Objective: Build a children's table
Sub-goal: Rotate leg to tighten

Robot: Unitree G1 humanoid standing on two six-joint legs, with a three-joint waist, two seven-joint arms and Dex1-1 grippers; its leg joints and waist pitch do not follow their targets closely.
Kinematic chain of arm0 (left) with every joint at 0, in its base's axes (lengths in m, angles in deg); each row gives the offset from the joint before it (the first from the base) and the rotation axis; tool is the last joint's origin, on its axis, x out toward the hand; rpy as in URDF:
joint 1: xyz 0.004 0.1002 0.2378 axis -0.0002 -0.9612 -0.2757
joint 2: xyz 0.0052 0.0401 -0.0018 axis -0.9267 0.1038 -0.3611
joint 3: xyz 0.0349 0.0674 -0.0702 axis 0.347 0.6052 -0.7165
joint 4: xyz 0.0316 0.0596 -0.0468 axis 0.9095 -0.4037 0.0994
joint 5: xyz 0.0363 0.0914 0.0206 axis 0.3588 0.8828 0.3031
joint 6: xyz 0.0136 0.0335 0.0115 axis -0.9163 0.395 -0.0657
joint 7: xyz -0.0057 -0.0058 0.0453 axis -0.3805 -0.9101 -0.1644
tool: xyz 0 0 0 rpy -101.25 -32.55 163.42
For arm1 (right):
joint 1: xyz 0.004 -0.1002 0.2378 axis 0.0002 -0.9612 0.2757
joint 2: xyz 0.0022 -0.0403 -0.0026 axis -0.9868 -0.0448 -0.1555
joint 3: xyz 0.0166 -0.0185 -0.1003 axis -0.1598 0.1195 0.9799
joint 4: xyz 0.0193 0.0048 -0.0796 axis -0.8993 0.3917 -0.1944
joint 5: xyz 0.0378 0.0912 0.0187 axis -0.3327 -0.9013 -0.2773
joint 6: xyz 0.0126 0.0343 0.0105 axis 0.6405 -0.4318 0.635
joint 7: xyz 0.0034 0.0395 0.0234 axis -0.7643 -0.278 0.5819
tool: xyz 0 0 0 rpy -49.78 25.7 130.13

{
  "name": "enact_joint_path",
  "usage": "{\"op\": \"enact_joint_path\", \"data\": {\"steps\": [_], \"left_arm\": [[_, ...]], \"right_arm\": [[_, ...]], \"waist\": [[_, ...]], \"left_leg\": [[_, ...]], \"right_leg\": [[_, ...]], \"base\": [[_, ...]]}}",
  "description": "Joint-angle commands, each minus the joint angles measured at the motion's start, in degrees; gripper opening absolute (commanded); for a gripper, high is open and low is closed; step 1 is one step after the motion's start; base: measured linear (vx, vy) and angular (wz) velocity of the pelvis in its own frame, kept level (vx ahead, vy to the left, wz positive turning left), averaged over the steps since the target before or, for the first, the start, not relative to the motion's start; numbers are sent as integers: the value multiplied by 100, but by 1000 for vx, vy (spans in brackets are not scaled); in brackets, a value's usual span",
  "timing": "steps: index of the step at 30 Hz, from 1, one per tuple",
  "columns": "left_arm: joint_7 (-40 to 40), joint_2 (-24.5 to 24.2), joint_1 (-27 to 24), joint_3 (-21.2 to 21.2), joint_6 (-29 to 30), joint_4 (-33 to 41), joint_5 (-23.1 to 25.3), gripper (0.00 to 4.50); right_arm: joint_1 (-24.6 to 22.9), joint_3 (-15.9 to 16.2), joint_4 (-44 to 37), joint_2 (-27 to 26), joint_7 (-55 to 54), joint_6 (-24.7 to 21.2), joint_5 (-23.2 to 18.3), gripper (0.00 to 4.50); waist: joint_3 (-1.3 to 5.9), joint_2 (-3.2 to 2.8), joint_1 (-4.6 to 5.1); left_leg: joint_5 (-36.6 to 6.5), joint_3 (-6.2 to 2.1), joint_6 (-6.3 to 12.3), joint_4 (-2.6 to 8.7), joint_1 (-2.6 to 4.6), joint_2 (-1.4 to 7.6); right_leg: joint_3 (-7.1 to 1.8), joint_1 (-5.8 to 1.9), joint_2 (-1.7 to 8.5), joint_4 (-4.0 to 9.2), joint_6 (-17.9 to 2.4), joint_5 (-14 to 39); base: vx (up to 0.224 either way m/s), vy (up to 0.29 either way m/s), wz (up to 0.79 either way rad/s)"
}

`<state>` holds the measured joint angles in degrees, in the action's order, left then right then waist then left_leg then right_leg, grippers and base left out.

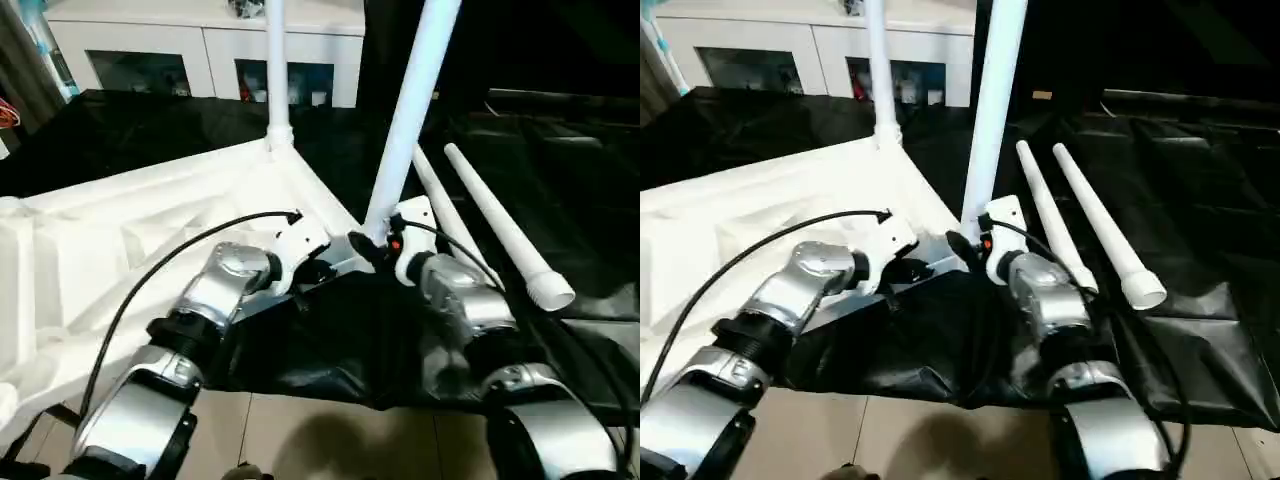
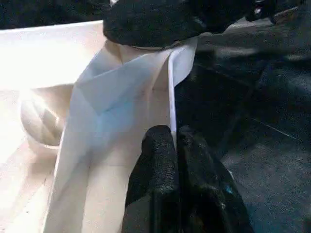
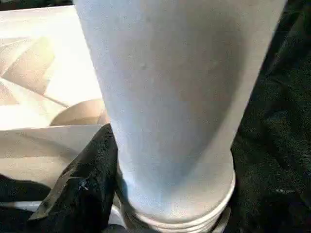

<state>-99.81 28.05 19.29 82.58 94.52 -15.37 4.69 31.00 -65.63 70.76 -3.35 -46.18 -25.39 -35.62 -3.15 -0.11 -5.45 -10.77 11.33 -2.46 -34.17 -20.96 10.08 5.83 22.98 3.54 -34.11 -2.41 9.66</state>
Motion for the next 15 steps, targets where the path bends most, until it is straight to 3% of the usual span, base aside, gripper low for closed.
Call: {"op": "enact_joint_path", "data": {"steps": [1, 3, 6, 11, 15], "left_arm": [[32, 337, 218, 71, -240, 409, -102, 0], [-73, 303, 170, 98, -332, 433, -140, 0], [-243, 222, 99, 162, -417, 481, -151, 0], [-1110, -182, -137, 340, -743, 701, -231, 0], [-1627, -399, -194, 377, -890, 712, -332, 0]], "right_arm": [[-129, 211, 378, -354, 141, -200, 41, 342], [-93, 163, 373, -343, 265, -174, 7, 377], [-91, 228, 320, -262, 510, -109, -16, 385], [-527, 790, -479, 279, 1956, 220, 131, 385], [-818, 1005, -942, 668, 2777, 373, 104, 385]], "waist": [[392, -28, 6], [389, -24, 11], [402, -19, 9], [418, -32, -22], [397, -39, -59]], "left_leg": [[-991, -199, 200, 397, 86, 380], [-1080, -204, 187, 407, 93, 388], [-1001, -199, 223, 399, 84, 388], [-806, -190, 400, 377, 55, 404], [-951, -180, 419, 378, 69, 409]], "right_leg": [[-382, -300, 633, 452, -987, 1577], [-385, -303, 633, 459, -973, 1622], [-391, -313, 638, 429, -1033, 1406], [-379, -336, 624, 373, -1102, 990], [-373, -322, 618, 409, -1079, 1256]], "base": [[0, 0, 0], [0, 0, 0], [0, 0, 0], [0, 0, 0], [0, 0, 0]]}}
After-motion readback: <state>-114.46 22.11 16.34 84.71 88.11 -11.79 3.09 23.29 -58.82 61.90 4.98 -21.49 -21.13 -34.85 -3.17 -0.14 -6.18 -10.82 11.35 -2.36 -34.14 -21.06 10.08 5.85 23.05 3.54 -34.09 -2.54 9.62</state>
